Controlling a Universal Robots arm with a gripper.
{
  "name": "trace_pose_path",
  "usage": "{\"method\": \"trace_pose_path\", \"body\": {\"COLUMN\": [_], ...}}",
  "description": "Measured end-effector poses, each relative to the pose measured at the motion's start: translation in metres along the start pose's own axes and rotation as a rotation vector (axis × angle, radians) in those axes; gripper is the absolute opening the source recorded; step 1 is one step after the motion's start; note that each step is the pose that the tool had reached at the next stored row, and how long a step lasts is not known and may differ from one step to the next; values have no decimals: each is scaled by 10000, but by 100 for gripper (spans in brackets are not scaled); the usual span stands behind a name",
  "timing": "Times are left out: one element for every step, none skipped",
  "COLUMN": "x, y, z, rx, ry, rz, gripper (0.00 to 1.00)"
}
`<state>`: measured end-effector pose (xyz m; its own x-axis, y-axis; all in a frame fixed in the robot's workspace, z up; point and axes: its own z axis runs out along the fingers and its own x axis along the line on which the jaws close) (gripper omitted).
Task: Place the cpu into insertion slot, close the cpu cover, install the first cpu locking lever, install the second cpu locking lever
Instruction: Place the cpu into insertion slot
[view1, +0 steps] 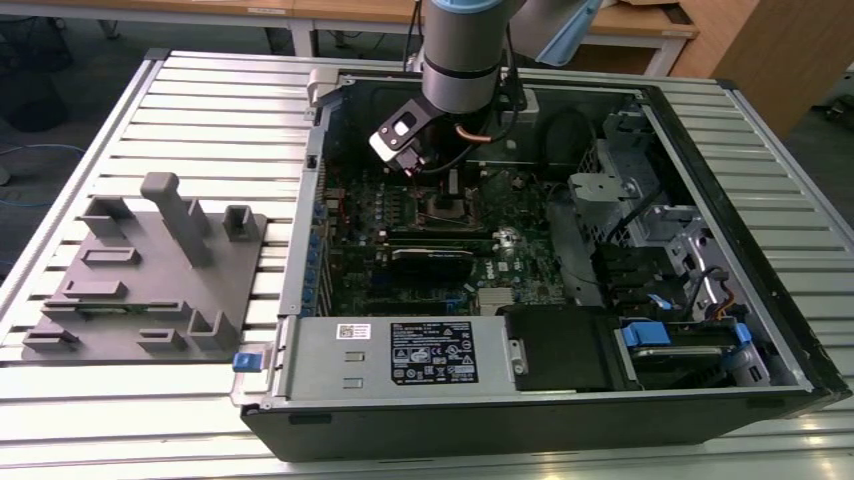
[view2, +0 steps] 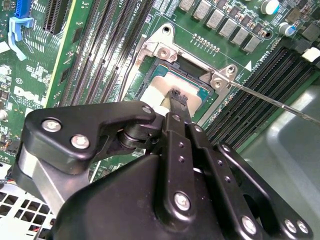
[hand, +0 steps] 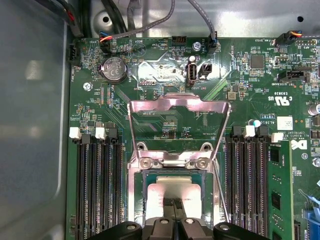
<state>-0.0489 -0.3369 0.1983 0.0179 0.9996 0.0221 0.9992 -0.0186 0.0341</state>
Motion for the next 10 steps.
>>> {"method": "trace_pose_path", "body": {"x": [1, 3, 3, 1, 2, 2, 3, 3, 3, 3], "y": [1, 2, 2, 2, 3, 3, 4, 4, 5, 5], "z": [-6, -12, -28, -49, -68, -89, -111, -132, -152, -161], "rx": [-5, -12, -7, 0, -1, -1, 0, 0, 0, 1], "ry": [7, 18, 10, -1, 1, 1, -1, 0, -1, -2], "rz": [1, 0, 1, 0, 0, 1, 0, 1, 0, 0], "gripper": [11, 11, 11, 11, 11, 11, 11, 11, 11, 11]}}
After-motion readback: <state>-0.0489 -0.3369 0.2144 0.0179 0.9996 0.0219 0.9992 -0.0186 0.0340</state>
